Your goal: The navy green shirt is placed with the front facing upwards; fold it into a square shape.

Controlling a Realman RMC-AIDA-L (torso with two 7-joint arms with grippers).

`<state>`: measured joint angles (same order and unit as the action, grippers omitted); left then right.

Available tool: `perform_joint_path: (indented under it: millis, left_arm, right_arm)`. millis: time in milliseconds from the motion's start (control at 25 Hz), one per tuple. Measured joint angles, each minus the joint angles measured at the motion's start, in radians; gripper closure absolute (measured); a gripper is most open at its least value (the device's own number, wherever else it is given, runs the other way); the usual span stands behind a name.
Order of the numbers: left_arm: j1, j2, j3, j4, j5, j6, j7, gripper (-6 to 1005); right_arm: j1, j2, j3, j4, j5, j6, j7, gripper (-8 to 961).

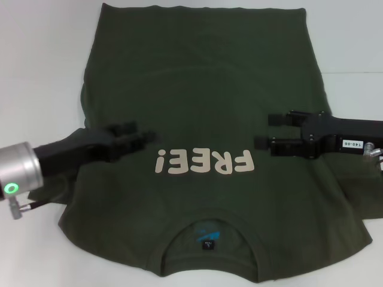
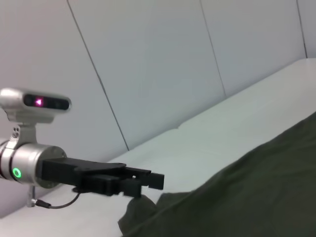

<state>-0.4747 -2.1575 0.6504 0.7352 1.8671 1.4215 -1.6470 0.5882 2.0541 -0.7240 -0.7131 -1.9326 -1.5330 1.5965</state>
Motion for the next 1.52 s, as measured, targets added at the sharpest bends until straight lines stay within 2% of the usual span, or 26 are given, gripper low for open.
perform_joint_path:
  millis: [160,400,720,1120,1520]
  left_arm:
    - [0.018,0.007,-0.069,0.005,0.012,-0.028,-0.036,317]
    - [0.066,0.009,-0.115,0.037,0.041,-0.084,-0.078,316]
    - [0.117,0.006,-0.224,0.050,0.095,-0.133,-0.113,320]
    - [0.146,-0.005,-0.231,0.014,0.137,-0.258,-0.128,323]
    - [0.138,-0.005,-0.212,-0.013,0.151,-0.269,-0.129,327]
  right_arm:
    - [0.000,0.013,0.000,0.001,0.017,0.007,0.003,59]
    - [0.014,0.026,0.000,0.014,0.022,0.039,0.005,59]
    - [0.040,0.027,0.000,0.025,0.022,0.062,0.005,59]
    - [0.052,0.024,-0.003,0.026,0.021,0.065,0.010,59]
    - [0.053,0.020,-0.005,0.026,0.021,0.063,0.014,58]
